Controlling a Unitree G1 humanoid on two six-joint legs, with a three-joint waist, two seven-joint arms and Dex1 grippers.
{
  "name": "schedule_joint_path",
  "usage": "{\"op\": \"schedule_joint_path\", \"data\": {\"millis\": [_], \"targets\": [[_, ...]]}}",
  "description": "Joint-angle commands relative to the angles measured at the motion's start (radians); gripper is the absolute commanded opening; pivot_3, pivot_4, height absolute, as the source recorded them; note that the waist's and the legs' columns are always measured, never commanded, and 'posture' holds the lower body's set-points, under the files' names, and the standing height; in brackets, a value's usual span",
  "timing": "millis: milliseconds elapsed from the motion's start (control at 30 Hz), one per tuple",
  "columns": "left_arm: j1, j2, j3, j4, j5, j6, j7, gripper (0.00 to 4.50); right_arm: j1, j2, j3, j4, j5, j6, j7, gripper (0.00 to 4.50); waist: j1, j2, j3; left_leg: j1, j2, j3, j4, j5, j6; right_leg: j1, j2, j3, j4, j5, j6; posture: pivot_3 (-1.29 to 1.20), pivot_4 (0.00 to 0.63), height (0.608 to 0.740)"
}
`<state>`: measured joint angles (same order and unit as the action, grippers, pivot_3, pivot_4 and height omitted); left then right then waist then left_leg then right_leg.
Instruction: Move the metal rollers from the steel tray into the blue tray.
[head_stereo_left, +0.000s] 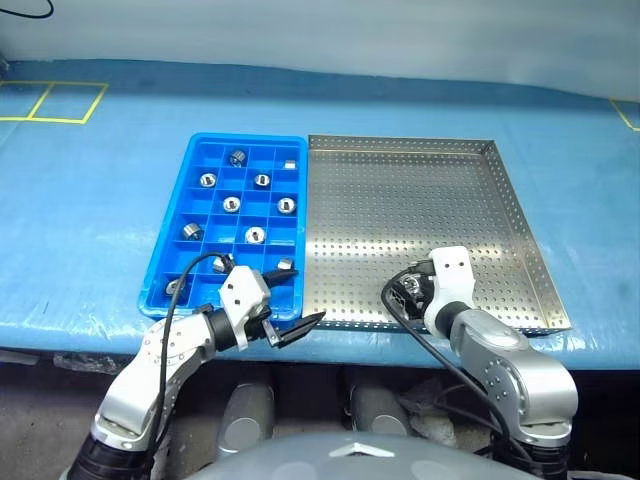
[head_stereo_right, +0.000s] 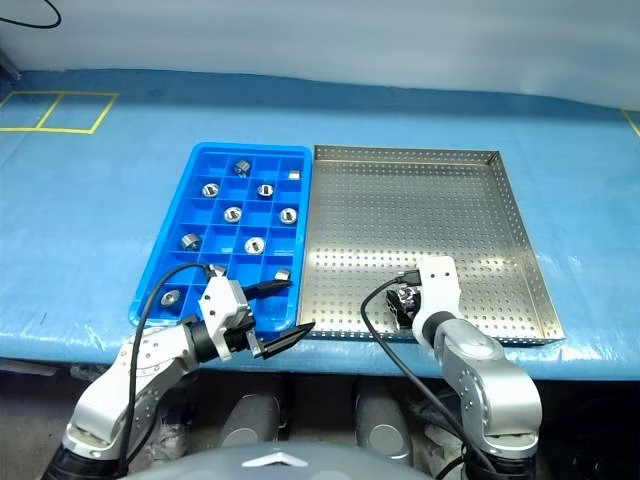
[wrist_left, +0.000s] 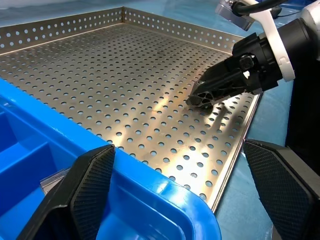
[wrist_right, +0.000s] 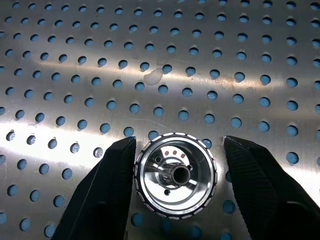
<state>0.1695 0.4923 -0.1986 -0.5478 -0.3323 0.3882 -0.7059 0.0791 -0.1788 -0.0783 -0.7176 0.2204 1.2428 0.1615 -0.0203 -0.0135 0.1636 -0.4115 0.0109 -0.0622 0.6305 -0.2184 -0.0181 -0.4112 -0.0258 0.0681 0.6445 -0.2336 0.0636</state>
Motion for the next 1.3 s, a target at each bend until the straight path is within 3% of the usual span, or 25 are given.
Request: {"op": "schedule_joint_path", "data": {"millis": [33,67,333,733,1000,1300], "targets": [[0.017,-0.007,0.013,-0.007,-0.002,-0.035,0.009,4.5,-0.033,-0.026,0.011,-0.07,0.025,0.029,0.014,1.88,0.0,0.0,0.0,0.0,0.0,0.0,0.0,0.0,0.0,0.0,0.0,0.0,0.0,0.0,0.0,0.07,0.15,0.74],[0.02,-0.008,0.016,-0.006,-0.002,-0.04,0.012,4.5,-0.038,-0.032,0.014,-0.079,0.029,0.037,0.017,1.72,0.0,0.0,0.0,0.0,0.0,0.0,0.0,0.0,0.0,0.0,0.0,0.0,0.0,0.0,0.0,0.07,0.15,0.74],[0.057,-0.089,0.129,0.005,-0.025,-0.12,0.105,4.5,-0.223,-0.066,0.115,-0.117,0.071,0.048,0.044,1.72,0.006,0.0,0.0,0.0,0.0,0.0,0.001,0.0,0.0,0.0,0.001,0.0,0.001,0.0,0.0,0.11,0.15,0.74],[0.188,-0.111,0.266,-0.149,-0.02,-0.103,0.233,4.5,-0.489,-0.046,0.392,0.172,0.048,-0.184,0.134,1.72,0.042,-0.001,0.0,0.0,0.0,-0.002,0.0,0.0,0.0,0.0,0.0,-0.001,0.001,0.004,-0.004,0.29,0.15,0.74],[0.356,-0.107,0.339,-0.275,-0.052,-0.076,0.261,4.5,-0.522,-0.007,0.528,0.263,0.054,-0.269,0.212,1.72,0.1,-0.001,0.0,-0.001,0.0,-0.003,0.0,0.0,0.0,0.0,0.0,-0.002,0.0,0.002,-0.004,0.38,0.15,0.74],[0.378,-0.101,0.342,-0.309,-0.071,-0.043,0.276,4.5,-0.483,-0.002,0.622,0.321,0.042,-0.299,0.267,1.72,0.138,-0.001,0.0,-0.001,0.0,-0.002,0.0,0.001,-0.001,0.0,0.0,-0.002,0.0,0.0,-0.001,0.39,0.15,0.74]]}}
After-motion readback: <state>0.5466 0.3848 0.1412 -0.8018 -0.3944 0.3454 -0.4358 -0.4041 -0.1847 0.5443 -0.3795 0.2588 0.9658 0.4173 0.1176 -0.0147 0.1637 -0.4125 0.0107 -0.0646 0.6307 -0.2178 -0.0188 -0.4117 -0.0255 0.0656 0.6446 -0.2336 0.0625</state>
